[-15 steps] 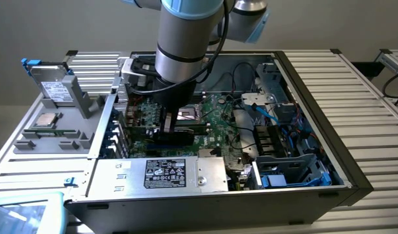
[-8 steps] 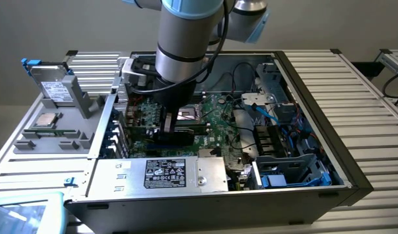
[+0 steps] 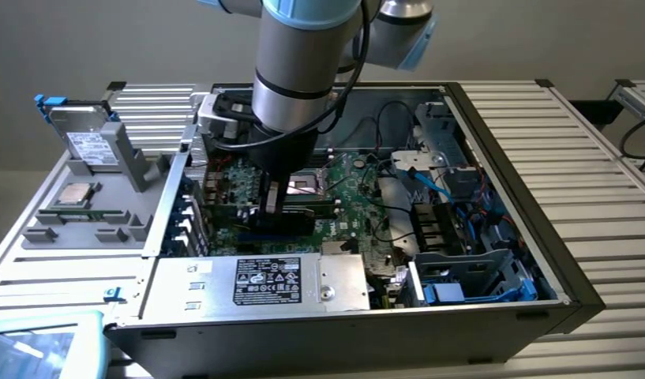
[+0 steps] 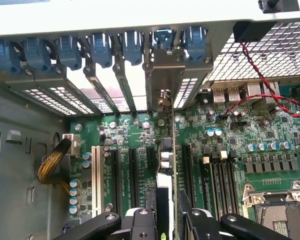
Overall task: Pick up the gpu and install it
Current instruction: 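Insert the gpu into the slot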
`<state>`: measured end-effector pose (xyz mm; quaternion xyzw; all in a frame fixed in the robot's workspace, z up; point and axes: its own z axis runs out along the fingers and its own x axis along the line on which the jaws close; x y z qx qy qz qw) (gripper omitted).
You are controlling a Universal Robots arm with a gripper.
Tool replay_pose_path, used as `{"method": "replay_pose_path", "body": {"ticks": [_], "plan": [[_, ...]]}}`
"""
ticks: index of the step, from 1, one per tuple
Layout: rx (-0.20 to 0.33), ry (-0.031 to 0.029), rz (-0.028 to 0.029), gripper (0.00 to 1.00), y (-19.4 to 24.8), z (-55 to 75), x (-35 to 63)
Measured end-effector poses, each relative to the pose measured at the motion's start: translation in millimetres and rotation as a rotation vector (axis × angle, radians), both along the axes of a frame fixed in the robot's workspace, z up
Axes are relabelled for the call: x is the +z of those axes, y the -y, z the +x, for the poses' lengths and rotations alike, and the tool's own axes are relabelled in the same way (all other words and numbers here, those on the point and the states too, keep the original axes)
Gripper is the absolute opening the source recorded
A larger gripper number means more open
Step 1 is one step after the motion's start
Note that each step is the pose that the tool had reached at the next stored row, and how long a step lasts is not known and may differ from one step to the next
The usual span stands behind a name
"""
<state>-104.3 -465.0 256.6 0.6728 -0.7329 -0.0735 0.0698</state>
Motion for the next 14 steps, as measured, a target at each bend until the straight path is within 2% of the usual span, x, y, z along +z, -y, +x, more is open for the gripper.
{"method": "replay_pose_path", "body": {"ticks": [5,14], "plan": [[0.000,-0.0002,-0.0071,0.27,-0.6,0.0,-0.3],[0.000,-0.0002,-0.0073,0.27,-1.5,0.4,-1.7]]}}
